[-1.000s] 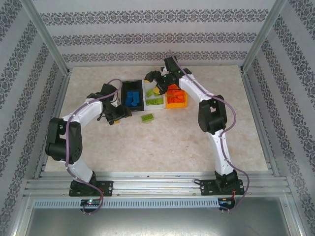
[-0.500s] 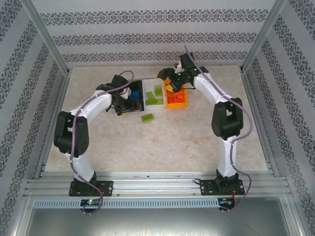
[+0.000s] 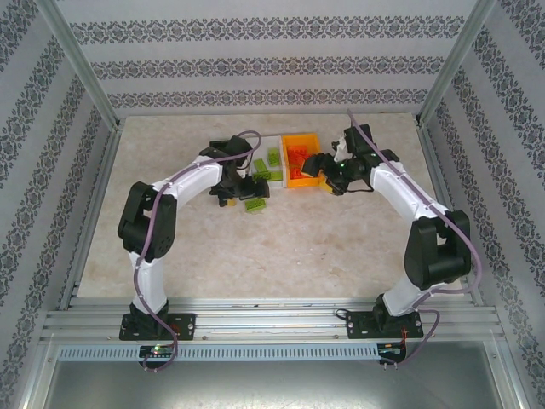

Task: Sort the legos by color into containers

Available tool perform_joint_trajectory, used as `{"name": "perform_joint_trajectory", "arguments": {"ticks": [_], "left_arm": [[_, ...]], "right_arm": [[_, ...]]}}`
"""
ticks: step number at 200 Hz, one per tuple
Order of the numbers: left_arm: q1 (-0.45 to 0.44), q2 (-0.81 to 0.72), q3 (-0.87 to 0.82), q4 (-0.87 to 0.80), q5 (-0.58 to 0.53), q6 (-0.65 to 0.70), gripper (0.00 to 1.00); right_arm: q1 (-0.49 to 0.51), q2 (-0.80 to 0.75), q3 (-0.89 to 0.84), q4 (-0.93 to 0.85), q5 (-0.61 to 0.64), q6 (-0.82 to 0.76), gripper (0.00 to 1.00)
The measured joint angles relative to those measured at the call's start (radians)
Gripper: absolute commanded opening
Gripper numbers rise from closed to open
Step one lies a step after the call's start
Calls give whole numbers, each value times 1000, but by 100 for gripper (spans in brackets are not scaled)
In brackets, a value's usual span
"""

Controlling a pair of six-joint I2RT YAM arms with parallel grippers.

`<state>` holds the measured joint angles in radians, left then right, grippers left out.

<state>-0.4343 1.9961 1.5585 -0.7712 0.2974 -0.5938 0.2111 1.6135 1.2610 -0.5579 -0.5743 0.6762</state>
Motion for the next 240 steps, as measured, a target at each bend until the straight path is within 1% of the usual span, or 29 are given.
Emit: {"name": "perform_joint_trajectory", "arguments": {"ticks": [23,54,104,132,149,164,173,189,220,240], "left_arm": [[-23,53,58,-21,-26,-44,100],[-31,97,87,-50,-48,-89,100],[-34,152,137,-80,-72,-115,100],[-36,156,141,-83,-76,-118,93],[-36,162,149,-83,-79,-119,88],[-36,165,153,-82,-82,-121,80],[-36,165,154,-82,-82,-122,78],[-36,165,154,-82,-82,-122,78],[-36,166,155,-84,-82,-122,82],[-38,179,182,-117,-93,-116,83]], "right_arm": [[-5,-37,-29,0,1,-16,79],[-19,-77,-57,2,1,-30,79],[-38,-100,-111,8,-3,-33,79],[-39,-104,-119,16,-10,-33,79],[-39,-112,-124,17,-11,-33,79],[-39,-122,-130,19,-11,-32,79],[-39,-132,-138,23,-11,-32,79],[-39,-146,-153,28,-10,-29,79],[-39,-165,-185,32,-10,-21,78],[-39,-173,-200,38,-10,-17,79]]}}
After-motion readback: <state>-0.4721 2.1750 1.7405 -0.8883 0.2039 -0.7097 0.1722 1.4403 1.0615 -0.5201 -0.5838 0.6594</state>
